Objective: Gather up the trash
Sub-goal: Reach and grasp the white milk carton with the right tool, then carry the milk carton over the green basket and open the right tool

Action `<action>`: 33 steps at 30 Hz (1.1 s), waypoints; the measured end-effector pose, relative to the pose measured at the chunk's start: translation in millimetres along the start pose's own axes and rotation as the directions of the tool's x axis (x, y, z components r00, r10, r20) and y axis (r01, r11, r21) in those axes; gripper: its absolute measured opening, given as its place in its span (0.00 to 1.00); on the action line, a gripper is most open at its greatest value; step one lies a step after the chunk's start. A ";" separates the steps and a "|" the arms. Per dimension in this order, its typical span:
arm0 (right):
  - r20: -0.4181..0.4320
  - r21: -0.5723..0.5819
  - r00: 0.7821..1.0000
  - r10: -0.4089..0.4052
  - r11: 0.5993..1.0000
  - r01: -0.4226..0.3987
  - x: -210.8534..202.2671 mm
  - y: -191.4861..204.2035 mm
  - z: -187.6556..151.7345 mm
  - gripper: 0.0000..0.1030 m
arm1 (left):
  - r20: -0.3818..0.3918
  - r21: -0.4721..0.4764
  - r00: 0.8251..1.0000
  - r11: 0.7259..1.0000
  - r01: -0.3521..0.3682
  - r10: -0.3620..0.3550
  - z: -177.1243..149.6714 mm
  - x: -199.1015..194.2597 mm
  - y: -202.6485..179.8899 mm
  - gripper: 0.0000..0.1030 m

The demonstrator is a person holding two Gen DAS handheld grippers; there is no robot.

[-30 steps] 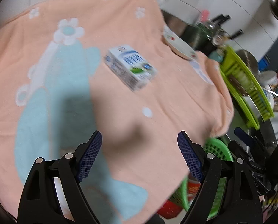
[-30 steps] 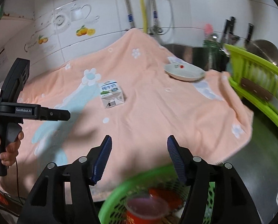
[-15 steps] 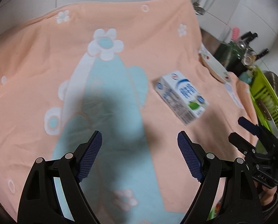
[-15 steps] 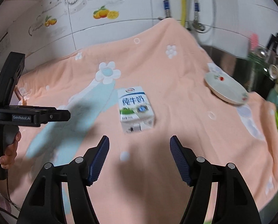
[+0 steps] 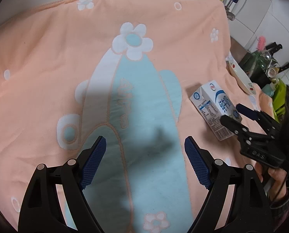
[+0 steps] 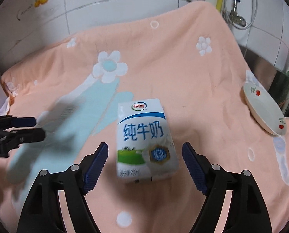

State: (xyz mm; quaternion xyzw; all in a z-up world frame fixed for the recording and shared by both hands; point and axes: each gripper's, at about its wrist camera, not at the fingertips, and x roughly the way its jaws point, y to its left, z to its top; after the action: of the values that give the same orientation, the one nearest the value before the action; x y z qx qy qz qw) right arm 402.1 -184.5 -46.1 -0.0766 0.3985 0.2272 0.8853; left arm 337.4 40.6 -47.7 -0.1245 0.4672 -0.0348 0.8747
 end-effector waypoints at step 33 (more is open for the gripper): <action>0.108 0.171 0.991 -0.074 0.984 0.055 -157.8 0.6 -112.8 0.63 | 0.001 0.147 0.991 0.980 0.133 -0.135 -75.1 -46.6 -74.9 0.80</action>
State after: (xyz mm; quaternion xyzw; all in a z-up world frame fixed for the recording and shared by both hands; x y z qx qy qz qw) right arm 234.8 -273.5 -5.0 -0.0015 0.3625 0.1681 0.9167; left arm 253.4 -37.5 -31.4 -0.0914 0.4490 -0.1270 0.8797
